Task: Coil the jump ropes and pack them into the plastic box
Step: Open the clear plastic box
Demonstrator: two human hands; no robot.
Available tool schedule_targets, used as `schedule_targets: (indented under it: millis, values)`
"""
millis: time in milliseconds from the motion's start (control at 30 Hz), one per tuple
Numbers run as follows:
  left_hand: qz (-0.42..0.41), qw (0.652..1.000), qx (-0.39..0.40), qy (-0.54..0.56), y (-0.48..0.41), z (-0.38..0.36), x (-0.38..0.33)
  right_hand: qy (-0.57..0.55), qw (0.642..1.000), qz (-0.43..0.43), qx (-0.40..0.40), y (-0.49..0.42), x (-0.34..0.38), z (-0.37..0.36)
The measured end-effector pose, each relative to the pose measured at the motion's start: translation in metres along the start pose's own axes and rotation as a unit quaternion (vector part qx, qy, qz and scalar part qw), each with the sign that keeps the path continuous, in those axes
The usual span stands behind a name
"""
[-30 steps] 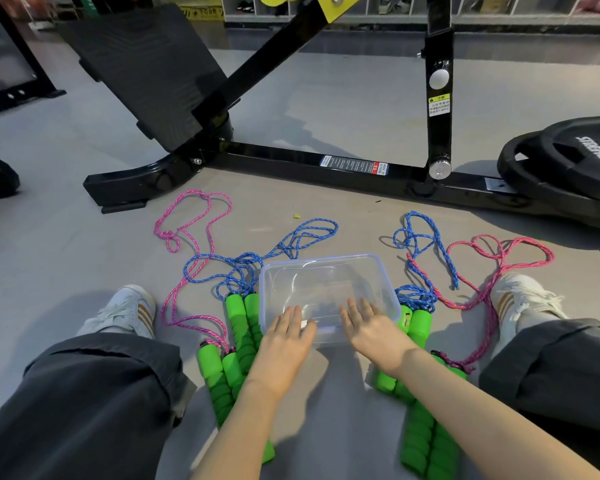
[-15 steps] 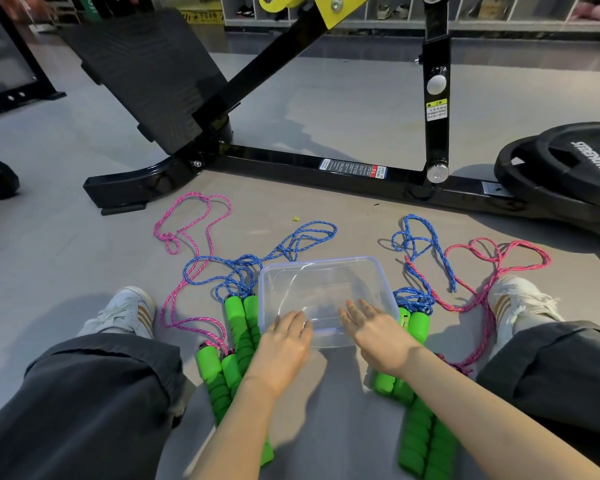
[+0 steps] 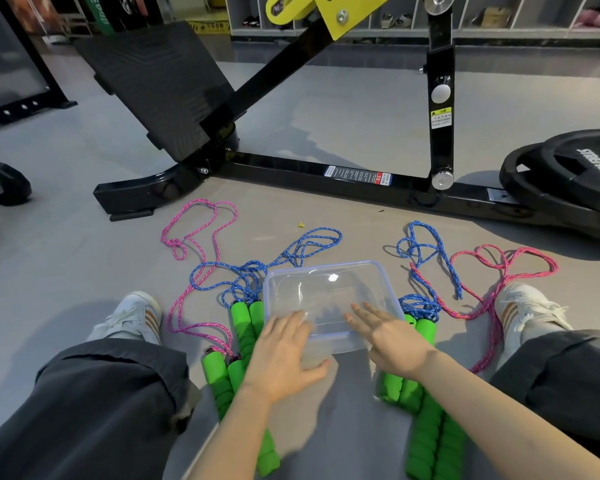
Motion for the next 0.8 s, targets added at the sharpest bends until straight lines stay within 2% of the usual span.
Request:
schedule_targets:
  millis: [33, 100, 167, 267, 400, 500, 567, 667, 800]
  values:
    - [0.032, 0.999, -0.004, -0.001, 0.003, 0.001, 0.009, -0.026, 1.000, 0.011, -0.001, 0.000, -0.004, 0.000]
    - [0.075, 0.997, 0.006, 0.000, 0.006, 0.000, 0.023, -0.013, 0.999, 0.011, 0.046, -0.001, -0.016, -0.006]
    - [0.079, 0.996, 0.033, -0.013, 0.010, -0.006, 0.026, 0.025, 0.998, -0.013, 0.048, -0.004, -0.025, 0.002]
    - [0.044, 0.999, 0.019, -0.012, 0.014, -0.009, 0.010, 0.049, 0.994, -0.082, 0.050, -0.011, -0.039, 0.008]
    - [-0.039, 0.998, -0.029, -0.028, 0.009, -0.004, -0.032, 0.027, 0.990, -0.141, -0.017, -0.009, -0.045, 0.021]
    - [0.011, 0.997, -0.062, -0.041, 0.000, -0.007, -0.014, -0.016, 0.994, -0.070, -0.084, -0.003, -0.021, 0.009]
    - [0.054, 0.996, -0.043, -0.058, -0.003, -0.015, 0.006, -0.053, 0.992, -0.030, -0.114, 0.005, -0.012, 0.001]
    - [0.066, 0.995, -0.002, -0.069, -0.003, -0.028, 0.017, -0.057, 0.996, -0.005, -0.074, 0.005, -0.011, 0.000]
    - [0.057, 0.997, -0.031, -0.045, 0.002, -0.026, 0.002, -0.056, 0.998, -0.009, 0.013, -0.006, -0.019, 0.001]
Point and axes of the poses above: each hand's wrist, its own y-axis away from the middle knuckle, its own z-axis out of the back of the hand, x = y × z, the point moved 9 cm from there along -y, towards the middle knuckle, and after that the axes turned 15 degrees about x, right-handed, at the moved point
